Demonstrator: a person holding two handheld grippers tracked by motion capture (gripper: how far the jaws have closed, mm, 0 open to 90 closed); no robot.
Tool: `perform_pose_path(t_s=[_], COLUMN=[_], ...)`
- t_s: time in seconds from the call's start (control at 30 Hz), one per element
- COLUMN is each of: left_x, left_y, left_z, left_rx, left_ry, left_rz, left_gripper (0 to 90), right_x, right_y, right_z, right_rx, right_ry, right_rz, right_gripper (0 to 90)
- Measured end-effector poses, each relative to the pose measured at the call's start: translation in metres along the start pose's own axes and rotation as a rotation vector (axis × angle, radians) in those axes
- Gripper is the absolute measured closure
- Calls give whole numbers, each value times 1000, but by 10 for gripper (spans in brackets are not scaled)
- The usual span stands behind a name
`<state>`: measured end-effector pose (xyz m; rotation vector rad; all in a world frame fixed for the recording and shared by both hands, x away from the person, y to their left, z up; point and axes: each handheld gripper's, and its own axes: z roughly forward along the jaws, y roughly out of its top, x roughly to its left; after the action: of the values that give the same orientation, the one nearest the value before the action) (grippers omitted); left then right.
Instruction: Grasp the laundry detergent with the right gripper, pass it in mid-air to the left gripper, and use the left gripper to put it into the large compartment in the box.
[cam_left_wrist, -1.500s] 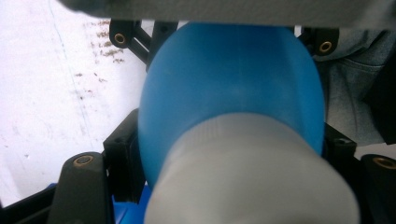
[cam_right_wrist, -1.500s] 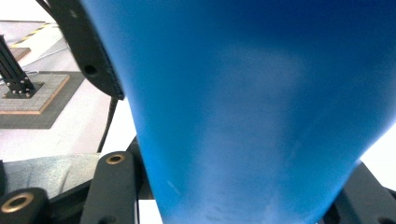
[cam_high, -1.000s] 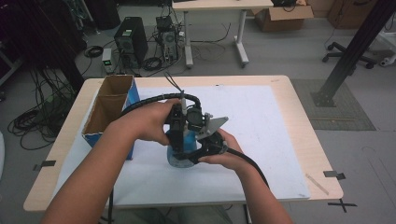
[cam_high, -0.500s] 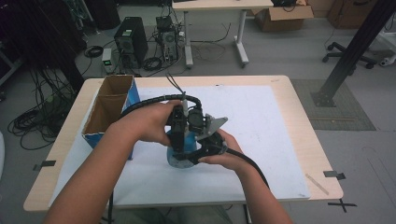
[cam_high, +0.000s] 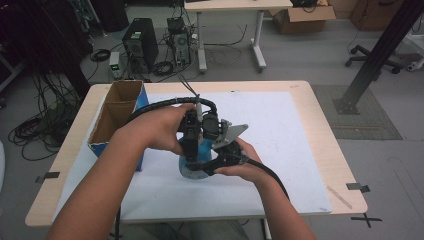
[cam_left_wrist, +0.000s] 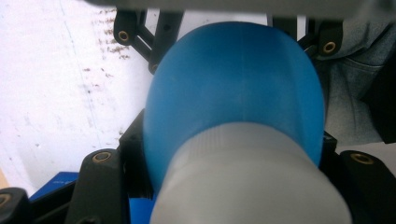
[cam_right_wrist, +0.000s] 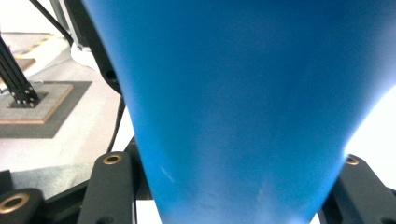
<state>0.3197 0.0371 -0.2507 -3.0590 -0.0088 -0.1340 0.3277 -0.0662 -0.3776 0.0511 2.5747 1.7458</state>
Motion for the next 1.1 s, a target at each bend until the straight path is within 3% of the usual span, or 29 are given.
perform_pose_path(t_s=[0.3,0.67,0.93,1.1], left_x=[3,6,6,6], left_y=[-4,-3,1,1], left_z=[0,-3,-4,-7], left_rx=[1,-2,12,5], left_ry=[2,-10,-19,-14], left_rz=[-9,-22,-26,-34], left_gripper=[386,385,384,384], right_x=[-2,-6,-8,-9], right_y=[-1,-7,-6,-4], right_z=[-6,-6,-14,-21], right_rx=[-22,-2,-26,-31], right_ry=[1,-7,-13,16], right_rz=[27,46,47,51], right_gripper=[267,139,52,5])
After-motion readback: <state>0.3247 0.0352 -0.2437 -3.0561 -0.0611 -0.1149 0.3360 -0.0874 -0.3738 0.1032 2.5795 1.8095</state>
